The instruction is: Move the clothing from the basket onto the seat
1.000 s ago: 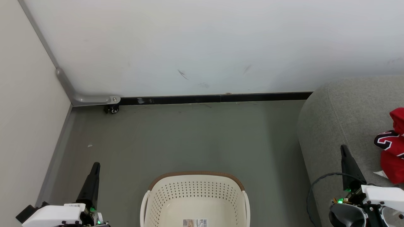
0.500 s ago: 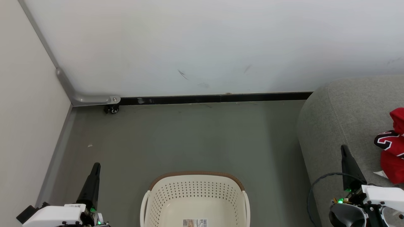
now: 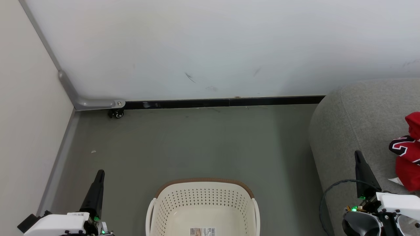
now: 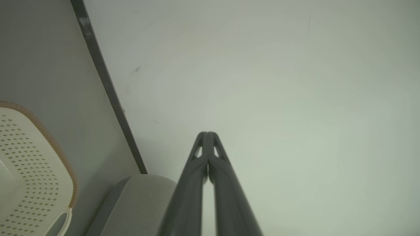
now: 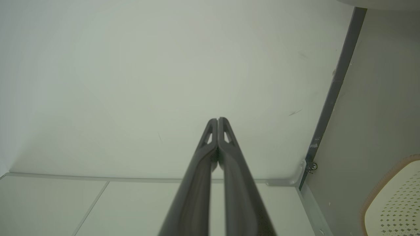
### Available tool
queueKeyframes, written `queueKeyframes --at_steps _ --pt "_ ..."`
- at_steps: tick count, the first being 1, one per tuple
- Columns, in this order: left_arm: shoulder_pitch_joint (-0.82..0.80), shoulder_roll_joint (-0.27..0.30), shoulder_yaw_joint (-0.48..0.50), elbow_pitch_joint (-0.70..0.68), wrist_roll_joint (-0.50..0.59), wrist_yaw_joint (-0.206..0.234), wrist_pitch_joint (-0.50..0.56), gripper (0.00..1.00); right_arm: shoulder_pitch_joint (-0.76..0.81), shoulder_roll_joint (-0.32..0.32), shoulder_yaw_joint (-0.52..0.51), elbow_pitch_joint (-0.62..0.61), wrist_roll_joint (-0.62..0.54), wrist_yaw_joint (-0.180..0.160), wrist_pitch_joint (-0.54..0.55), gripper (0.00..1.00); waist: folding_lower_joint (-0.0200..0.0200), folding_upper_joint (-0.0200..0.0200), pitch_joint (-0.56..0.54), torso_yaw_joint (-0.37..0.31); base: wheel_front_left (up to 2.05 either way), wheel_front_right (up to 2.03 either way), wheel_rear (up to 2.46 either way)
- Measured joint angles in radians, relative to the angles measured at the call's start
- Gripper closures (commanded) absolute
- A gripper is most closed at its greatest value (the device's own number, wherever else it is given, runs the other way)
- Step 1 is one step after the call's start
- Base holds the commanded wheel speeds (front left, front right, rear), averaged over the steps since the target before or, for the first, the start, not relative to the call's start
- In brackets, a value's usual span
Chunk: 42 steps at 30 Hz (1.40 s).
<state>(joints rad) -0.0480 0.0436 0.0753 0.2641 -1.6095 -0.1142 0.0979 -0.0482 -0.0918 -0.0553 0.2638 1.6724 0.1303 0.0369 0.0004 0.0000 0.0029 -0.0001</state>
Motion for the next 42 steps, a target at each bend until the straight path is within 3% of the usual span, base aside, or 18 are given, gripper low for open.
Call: queueKeyframes --at_steps 42 --pt "-0.009 0.0 0.002 0.012 0.0 -0.002 0.0 1.0 0.0 0.0 -0.003 0.0 0.0 0.0 0.008 1.0 -0.0001 0.0 0.0 0.0 0.0 0.0 0.0"
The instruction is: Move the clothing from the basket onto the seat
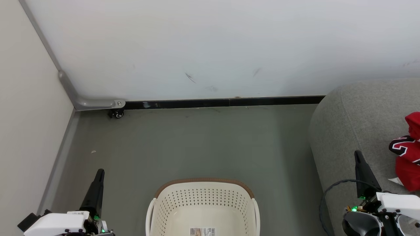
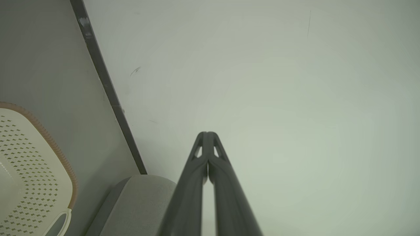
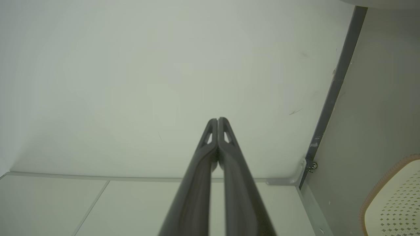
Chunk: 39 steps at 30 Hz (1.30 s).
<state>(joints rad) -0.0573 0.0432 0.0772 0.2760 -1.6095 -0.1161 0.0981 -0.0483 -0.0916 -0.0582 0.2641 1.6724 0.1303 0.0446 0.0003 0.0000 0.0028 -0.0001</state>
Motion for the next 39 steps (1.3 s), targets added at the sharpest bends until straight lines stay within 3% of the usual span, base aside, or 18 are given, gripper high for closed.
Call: queueKeyframes --at_steps 39 --pt "-0.004 -0.003 0.001 0.005 0.0 -0.007 0.007 1.0 0.0 0.001 -0.003 0.0 0.0 0.0 0.001 1.0 -0.0001 0.0 0.0 0.0 0.0 0.0 0.0"
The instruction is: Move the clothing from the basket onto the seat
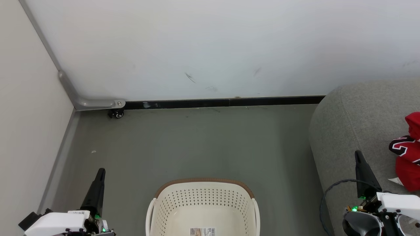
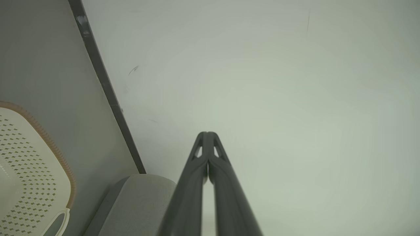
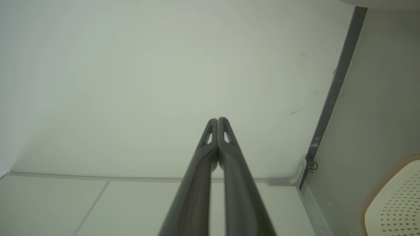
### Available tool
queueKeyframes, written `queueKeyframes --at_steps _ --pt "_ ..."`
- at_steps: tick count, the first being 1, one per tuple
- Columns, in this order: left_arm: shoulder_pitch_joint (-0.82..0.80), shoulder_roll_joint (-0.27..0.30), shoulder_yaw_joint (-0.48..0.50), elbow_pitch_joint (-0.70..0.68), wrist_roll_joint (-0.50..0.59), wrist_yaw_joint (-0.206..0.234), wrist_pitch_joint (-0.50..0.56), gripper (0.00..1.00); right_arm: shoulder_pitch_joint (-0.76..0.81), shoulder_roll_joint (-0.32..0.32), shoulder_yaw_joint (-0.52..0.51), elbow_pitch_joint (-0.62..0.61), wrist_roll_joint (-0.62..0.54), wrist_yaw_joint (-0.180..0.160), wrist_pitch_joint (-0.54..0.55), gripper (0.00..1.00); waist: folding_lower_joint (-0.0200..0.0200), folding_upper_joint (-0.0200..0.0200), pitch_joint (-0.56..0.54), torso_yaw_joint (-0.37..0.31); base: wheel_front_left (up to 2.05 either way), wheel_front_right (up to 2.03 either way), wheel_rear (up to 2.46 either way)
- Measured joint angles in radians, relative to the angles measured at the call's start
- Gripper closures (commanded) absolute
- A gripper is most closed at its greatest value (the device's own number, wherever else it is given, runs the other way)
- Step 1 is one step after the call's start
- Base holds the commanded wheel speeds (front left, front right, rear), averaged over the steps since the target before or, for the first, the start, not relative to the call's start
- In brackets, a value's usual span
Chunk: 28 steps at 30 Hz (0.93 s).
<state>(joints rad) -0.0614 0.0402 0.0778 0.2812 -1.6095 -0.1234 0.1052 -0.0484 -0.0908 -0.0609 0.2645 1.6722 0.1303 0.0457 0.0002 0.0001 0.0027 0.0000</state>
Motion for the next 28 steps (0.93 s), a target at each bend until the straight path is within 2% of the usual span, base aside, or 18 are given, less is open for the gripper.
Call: queueKeyframes --at_steps 28 --pt "-0.004 0.0 0.0 0.002 0.0 0.0 0.0 1.0 0.0 0.001 -0.002 0.0 0.0 0.0 0.004 1.0 0.0 0.0 0.0 0.0 0.0 0.0 0.0"
